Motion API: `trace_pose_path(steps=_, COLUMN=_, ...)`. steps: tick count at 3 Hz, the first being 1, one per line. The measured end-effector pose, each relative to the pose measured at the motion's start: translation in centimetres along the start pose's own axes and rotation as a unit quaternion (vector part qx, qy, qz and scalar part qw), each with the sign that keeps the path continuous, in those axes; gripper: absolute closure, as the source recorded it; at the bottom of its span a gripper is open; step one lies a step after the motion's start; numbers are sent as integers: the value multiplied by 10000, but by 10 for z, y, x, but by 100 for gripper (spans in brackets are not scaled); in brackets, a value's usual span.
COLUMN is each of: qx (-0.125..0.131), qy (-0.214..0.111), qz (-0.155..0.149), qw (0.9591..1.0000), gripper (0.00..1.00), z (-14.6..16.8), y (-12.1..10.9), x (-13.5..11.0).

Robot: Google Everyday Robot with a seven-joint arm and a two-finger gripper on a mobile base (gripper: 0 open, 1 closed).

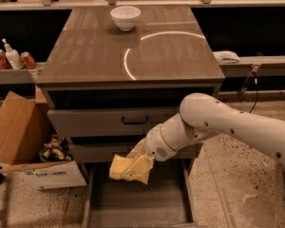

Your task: Place sponge into bottom drawer

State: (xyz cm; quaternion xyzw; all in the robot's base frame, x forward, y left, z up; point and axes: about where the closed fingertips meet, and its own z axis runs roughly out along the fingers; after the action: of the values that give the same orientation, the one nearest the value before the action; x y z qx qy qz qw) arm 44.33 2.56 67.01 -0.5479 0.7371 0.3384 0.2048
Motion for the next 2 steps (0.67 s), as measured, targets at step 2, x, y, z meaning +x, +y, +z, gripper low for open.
trace_pose_path(steps=2, qx=413, qy=225, qz=837, qw=9954, gripper=100, z=39, y=-24, x=108)
